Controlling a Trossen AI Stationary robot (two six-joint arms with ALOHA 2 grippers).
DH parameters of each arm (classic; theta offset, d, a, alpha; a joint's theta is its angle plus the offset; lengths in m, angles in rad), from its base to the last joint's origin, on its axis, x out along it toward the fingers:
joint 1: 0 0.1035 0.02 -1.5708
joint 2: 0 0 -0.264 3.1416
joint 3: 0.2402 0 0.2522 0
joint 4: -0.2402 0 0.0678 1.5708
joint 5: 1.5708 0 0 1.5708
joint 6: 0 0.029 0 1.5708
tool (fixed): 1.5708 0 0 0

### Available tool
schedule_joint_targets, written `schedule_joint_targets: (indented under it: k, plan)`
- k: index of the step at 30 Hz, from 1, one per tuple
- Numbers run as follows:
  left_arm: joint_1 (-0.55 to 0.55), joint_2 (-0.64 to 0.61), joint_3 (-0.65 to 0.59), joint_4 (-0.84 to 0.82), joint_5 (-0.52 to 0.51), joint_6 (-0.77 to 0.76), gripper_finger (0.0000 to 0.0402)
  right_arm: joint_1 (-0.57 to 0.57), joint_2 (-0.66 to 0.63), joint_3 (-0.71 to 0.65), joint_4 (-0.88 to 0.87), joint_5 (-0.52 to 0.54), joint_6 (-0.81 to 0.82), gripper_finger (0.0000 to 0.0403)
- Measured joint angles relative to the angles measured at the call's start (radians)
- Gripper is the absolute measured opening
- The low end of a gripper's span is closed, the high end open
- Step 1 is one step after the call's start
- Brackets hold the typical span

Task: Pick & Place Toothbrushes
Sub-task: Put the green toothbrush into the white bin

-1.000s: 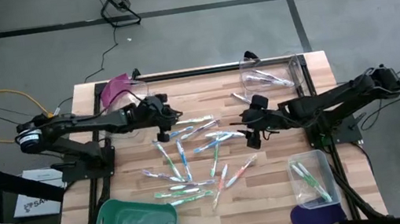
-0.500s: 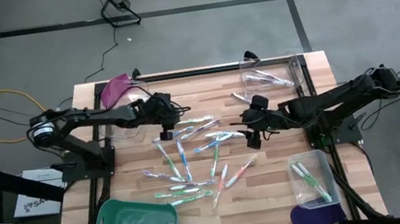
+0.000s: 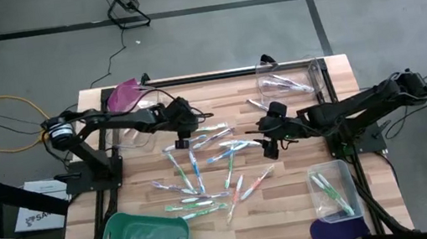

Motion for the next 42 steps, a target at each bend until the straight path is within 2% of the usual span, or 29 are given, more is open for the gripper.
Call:
schedule_joint_targets:
  k: [12, 17, 38, 42]
  plan:
    - [0.0, 0.004, 0.002, -0.081, 0.008, -0.022, 0.0148, 0.0, 0.0, 0.0, 0.0, 0.0, 0.004, 0.0272]
    - [0.0, 0.004, 0.002, -0.088, 0.058, -0.023, 0.0148, 0.0, 0.0, 0.0, 0.0, 0.0, 0.004, 0.0272]
    - [0.001, 0.066, 0.004, -0.103, 0.03, -0.017, 0.0148, 0.0, 0.0, 0.0, 0.001, -0.001, 0.004, 0.0272]
    - [0.0, 0.064, 0.004, -0.103, 0.027, -0.014, 0.0131, 0.0, 0.0, 0.0, 0.001, -0.001, 0.004, 0.0272]
